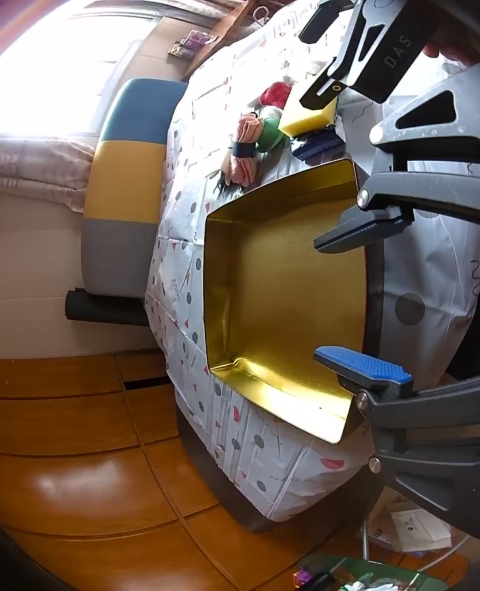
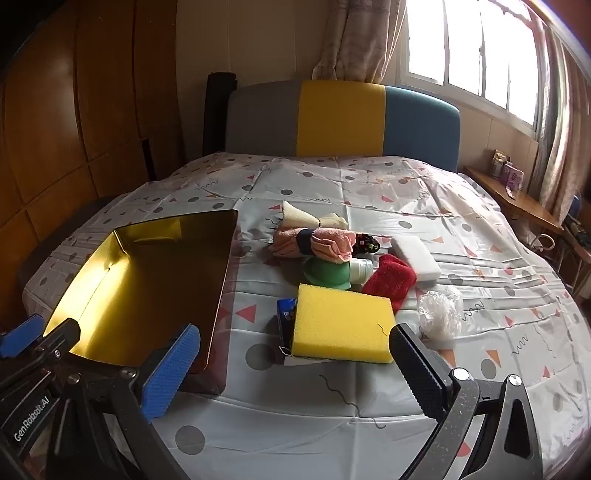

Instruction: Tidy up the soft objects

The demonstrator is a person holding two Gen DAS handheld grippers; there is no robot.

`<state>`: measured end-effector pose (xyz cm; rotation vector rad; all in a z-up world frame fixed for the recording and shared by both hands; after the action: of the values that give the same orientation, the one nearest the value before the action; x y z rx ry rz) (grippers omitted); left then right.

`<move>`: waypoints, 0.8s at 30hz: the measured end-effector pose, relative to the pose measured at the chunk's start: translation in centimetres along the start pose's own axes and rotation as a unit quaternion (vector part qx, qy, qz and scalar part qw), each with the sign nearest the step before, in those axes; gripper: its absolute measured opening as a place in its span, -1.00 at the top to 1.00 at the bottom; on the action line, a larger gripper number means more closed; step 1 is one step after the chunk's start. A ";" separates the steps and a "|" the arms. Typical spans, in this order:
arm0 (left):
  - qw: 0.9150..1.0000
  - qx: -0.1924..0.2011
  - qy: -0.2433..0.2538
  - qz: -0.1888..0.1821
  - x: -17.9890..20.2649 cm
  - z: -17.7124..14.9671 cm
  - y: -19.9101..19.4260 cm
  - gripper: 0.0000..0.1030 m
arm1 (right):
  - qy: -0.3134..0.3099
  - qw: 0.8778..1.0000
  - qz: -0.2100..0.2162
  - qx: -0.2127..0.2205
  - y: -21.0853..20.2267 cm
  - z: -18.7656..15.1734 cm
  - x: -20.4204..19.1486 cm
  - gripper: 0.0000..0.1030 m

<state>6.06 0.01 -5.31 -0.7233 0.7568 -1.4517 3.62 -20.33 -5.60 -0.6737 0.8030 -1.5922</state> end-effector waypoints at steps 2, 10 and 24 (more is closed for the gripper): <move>1.000 0.011 0.009 0.013 0.0 0.1 -0.1 -0.03 | 0.000 1.000 -0.004 -0.002 0.0 -0.1 0.1 -1.00; 1.000 0.005 0.003 0.005 0.2 -0.2 -0.2 -0.04 | -0.009 1.000 -0.001 0.007 -0.6 0.1 -0.6 -1.00; 1.000 0.008 -0.016 0.003 -1.1 0.1 -0.6 -0.04 | -0.019 0.999 0.014 0.022 -1.4 0.4 -1.8 -1.00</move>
<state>5.80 1.10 -4.80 -0.7299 0.7219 -1.4372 3.44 -18.47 -4.27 -0.6572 0.7441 -1.5624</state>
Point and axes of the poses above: each gripper's, at about its wrist camera, not at the fingertips, and y roughly the way its jaws point, x to its right, z to its top, the point moved 8 cm from there along y, roughly the way its jaws point, and after that the axes turned 13 degrees about -x, right-handed, at the moved point
